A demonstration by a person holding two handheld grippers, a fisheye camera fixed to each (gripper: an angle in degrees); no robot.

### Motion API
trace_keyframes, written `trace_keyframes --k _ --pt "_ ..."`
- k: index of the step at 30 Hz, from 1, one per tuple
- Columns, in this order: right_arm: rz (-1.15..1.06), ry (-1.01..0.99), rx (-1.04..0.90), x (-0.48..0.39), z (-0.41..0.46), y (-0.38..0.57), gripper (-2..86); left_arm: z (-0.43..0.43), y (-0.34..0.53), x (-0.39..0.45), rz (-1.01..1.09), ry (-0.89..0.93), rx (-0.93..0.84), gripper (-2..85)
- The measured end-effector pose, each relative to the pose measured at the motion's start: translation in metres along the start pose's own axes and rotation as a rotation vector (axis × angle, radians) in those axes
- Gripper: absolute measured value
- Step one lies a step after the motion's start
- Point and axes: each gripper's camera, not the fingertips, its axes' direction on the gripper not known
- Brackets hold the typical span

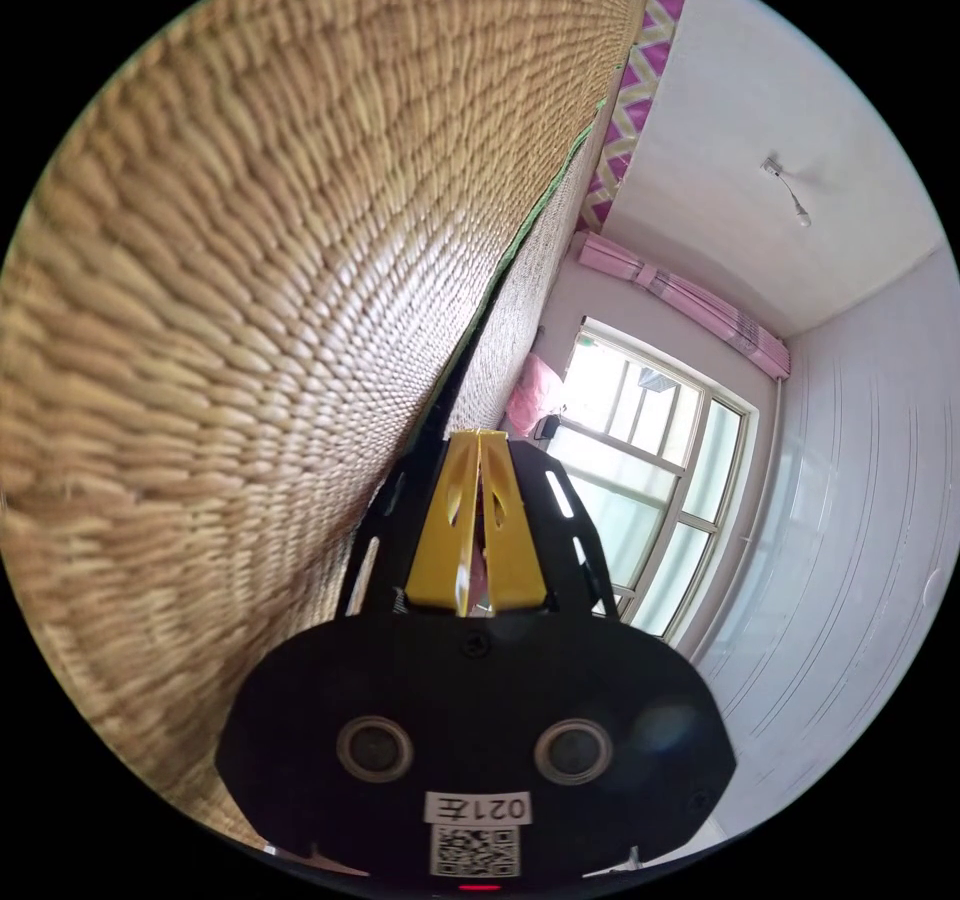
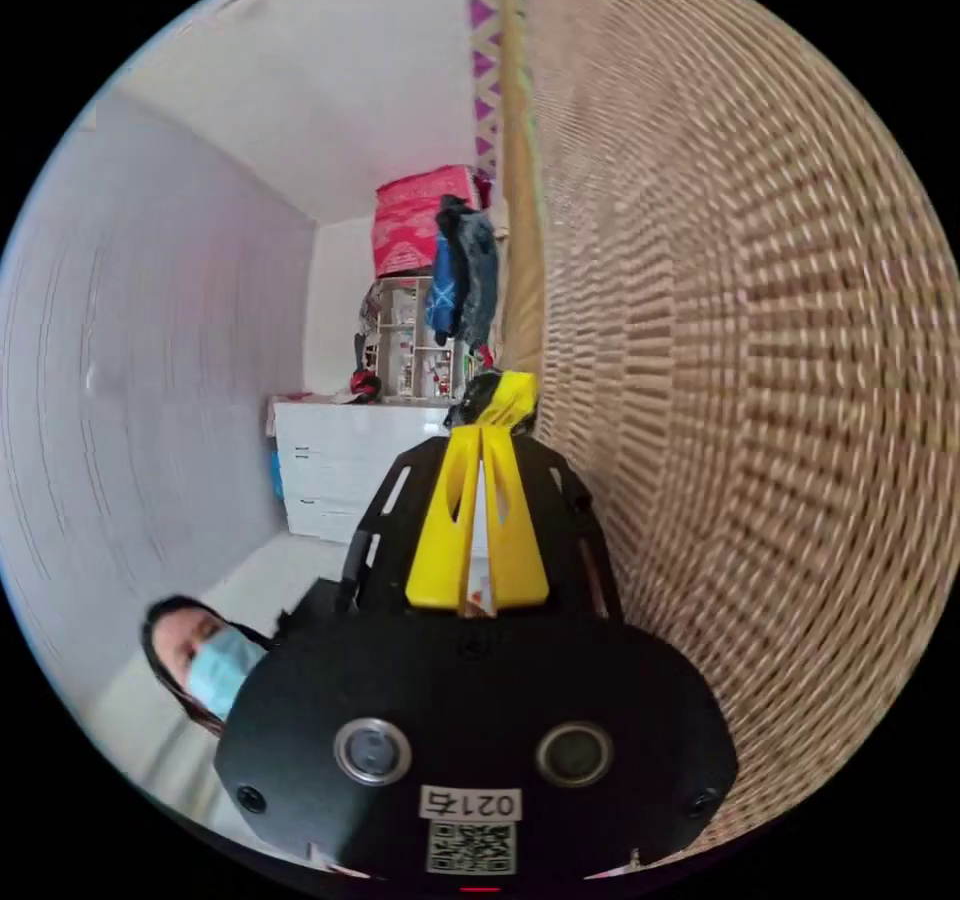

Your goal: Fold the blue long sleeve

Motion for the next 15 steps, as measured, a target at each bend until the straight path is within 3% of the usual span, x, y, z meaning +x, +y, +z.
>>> trace_keyframes --k 3,5,10,15 --pt "-0.252 0.110 0.051 -0.076 0.014 0.040 -0.6 0.002 0.001 0.000 0.000 0.000 0.000 -0.9" --pt "-0.392 0.317 0.063 -0.142 0.042 0.076 -0.3 0.003 0.002 0.000 0.000 0.000 0.000 -0.9" --pt "-0.499 0.733 0.168 -0.243 0.102 0.144 -0.8 0.005 0.004 0.001 0.000 0.001 0.001 -0.9" --pt "-0.419 1.164 0.318 -0.298 0.152 0.174 -1.0 0.008 0.007 0.001 0.000 0.001 0.001 -0.9"
